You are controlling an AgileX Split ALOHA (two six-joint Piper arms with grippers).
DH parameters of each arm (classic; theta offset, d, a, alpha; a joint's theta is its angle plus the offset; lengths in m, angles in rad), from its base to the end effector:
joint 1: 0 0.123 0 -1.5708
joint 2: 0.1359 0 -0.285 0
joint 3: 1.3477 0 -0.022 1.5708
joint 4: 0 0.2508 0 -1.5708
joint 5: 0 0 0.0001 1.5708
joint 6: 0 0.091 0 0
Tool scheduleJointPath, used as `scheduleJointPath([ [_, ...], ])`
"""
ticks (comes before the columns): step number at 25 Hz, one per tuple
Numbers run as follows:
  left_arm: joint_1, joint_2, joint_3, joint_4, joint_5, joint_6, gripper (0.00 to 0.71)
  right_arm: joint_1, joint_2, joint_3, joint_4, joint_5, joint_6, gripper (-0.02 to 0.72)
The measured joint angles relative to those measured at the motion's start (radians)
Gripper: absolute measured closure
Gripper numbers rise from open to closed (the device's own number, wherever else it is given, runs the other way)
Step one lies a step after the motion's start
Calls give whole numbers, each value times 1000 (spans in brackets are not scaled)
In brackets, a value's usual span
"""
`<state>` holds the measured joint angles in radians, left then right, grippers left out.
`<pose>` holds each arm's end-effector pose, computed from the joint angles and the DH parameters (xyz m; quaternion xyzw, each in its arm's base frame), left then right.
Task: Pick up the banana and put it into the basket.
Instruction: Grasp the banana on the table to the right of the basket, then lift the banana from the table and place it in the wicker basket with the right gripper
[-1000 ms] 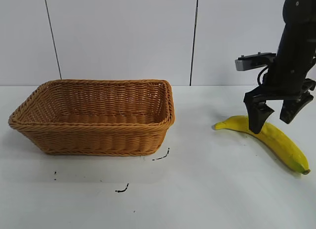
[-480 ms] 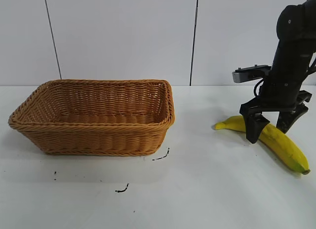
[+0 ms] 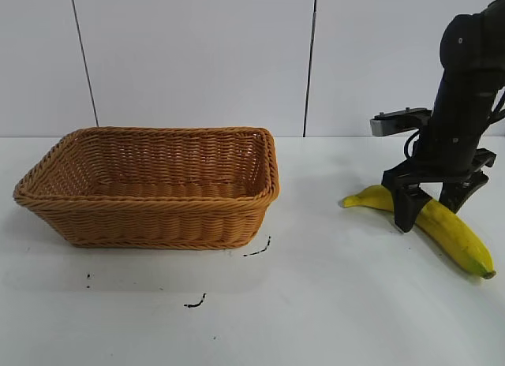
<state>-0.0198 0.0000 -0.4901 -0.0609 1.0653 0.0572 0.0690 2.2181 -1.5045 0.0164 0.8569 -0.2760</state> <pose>-0.0041 -0.0048 0.2743 0.0341 0.8559 -0.0208 0.5156 0.4239 0.0304 0.1051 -0.1665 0.9851 0.0019 0.0442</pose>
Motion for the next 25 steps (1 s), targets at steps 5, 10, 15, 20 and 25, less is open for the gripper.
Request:
scheduleJointPath([
  [5,0,0,0,0,0,0,15,0,-38,-52,0,104,0,386],
  [10,0,0,0,0,0,0,15,0,-114,-212,0,264,0,386],
  [15,0,0,0,0,0,0,15,0,-121,-391,1,346,2,386],
  [20,0,0,0,0,0,0,15,0,-121,-484,10,352,10,386],
  [25,0,0,0,0,0,0,15,49,-106,-594,10,362,8,386],
])
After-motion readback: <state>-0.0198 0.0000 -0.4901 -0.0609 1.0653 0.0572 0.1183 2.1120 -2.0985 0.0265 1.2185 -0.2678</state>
